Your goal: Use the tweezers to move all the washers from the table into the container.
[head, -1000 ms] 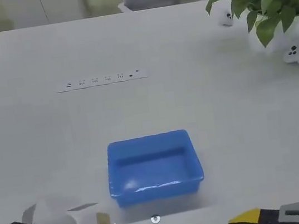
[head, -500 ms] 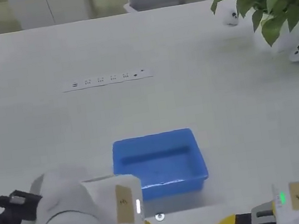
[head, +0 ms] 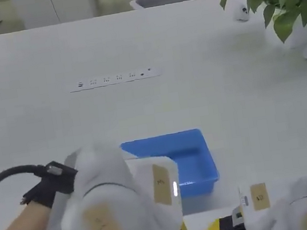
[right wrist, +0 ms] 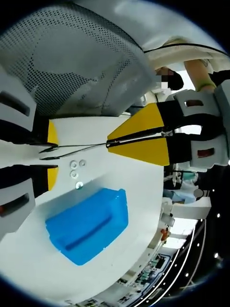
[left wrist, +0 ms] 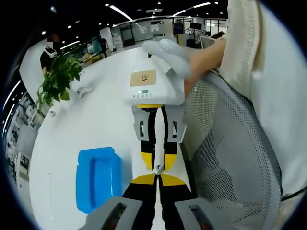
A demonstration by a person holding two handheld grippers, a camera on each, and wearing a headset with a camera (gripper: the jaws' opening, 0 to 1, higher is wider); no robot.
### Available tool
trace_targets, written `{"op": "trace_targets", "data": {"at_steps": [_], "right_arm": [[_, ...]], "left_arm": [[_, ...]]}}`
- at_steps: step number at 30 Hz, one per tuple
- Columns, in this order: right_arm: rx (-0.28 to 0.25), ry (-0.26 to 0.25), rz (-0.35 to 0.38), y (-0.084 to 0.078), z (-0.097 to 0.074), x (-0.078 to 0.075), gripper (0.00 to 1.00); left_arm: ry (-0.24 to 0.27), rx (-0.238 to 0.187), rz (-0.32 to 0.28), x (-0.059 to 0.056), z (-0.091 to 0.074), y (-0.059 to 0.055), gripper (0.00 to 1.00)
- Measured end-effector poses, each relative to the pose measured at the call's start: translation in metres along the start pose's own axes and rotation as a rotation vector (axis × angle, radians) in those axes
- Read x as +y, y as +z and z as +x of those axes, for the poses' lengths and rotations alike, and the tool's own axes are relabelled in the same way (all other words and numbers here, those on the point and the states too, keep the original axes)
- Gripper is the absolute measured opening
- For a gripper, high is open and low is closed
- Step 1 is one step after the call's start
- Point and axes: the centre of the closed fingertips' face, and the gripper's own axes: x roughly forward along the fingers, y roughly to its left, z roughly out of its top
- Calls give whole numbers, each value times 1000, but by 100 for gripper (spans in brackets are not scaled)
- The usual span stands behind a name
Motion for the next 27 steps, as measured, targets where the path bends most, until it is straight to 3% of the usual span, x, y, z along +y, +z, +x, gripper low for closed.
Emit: {"op": "trace_targets", "data": {"at_steps": [6, 12, 16, 21, 27], "right_arm": [[-21, -18, 6, 0, -2, -4, 7], [-53, -67, 32, 4, -6, -17, 7], [-68, -74, 41, 5, -6, -20, 7], [-84, -61, 70, 5, -5, -21, 8], [-77, -57, 89, 3, -4, -20, 10]], "left_arm": [[-8, 8, 16, 3, 0, 3, 0], [0, 26, 47, 14, 0, 10, 0], [-4, 25, 55, 18, 3, 15, 0], [-15, 43, 72, 18, 8, 13, 0], [-38, 40, 53, 21, 9, 18, 0]]}}
